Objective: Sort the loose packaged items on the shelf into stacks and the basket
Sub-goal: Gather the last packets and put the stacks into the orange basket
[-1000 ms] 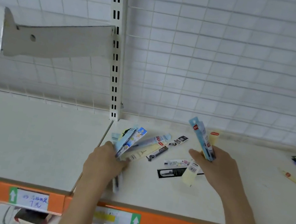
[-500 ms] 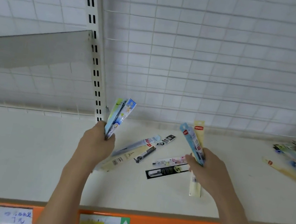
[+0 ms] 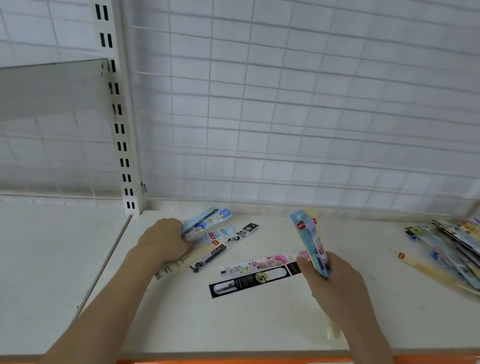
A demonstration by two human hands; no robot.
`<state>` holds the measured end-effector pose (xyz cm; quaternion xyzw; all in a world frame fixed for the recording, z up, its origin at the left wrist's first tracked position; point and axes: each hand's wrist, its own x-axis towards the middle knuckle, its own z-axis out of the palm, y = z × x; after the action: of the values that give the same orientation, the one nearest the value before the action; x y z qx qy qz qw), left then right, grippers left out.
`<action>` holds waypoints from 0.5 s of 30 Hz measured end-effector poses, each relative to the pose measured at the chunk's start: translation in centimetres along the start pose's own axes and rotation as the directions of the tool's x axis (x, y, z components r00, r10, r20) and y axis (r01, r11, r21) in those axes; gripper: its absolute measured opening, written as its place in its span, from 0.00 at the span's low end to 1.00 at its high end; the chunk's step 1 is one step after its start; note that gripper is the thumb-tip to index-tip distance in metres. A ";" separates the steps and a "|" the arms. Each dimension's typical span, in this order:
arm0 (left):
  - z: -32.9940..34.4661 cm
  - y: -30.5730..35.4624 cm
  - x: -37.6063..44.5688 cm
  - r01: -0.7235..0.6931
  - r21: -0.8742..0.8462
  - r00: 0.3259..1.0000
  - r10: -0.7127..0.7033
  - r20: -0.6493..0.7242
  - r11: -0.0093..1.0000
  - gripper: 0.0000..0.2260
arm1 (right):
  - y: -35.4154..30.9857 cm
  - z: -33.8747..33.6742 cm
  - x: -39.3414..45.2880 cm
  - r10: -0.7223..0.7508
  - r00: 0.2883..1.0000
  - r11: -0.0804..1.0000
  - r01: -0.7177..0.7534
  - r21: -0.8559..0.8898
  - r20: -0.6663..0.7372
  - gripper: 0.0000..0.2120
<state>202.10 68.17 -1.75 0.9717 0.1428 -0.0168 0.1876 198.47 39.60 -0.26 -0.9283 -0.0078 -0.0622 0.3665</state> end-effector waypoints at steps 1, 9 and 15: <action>0.2 -0.3 0.1 0.004 0.009 1.000 -0.004 0.007 1.000 0.16 | 0.0 0.1 0.0 -0.003 1.000 1.000 0.003 0.005 0.000 0.18; -2.0 -1.4 -0.8 0.011 0.012 0.994 -0.009 -0.112 1.000 0.15 | -0.6 1.1 0.2 -0.030 0.999 0.999 0.029 0.022 0.030 0.16; -4.4 -3.5 -3.3 -0.025 -0.337 0.974 -0.053 -0.221 0.941 0.08 | -1.0 2.4 0.6 -0.032 0.998 0.999 0.031 0.023 0.061 0.13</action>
<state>197.86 71.99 1.43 0.9196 0.1709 0.1176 0.3337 199.25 41.94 -1.28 -0.9255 -0.0345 -0.0394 0.3752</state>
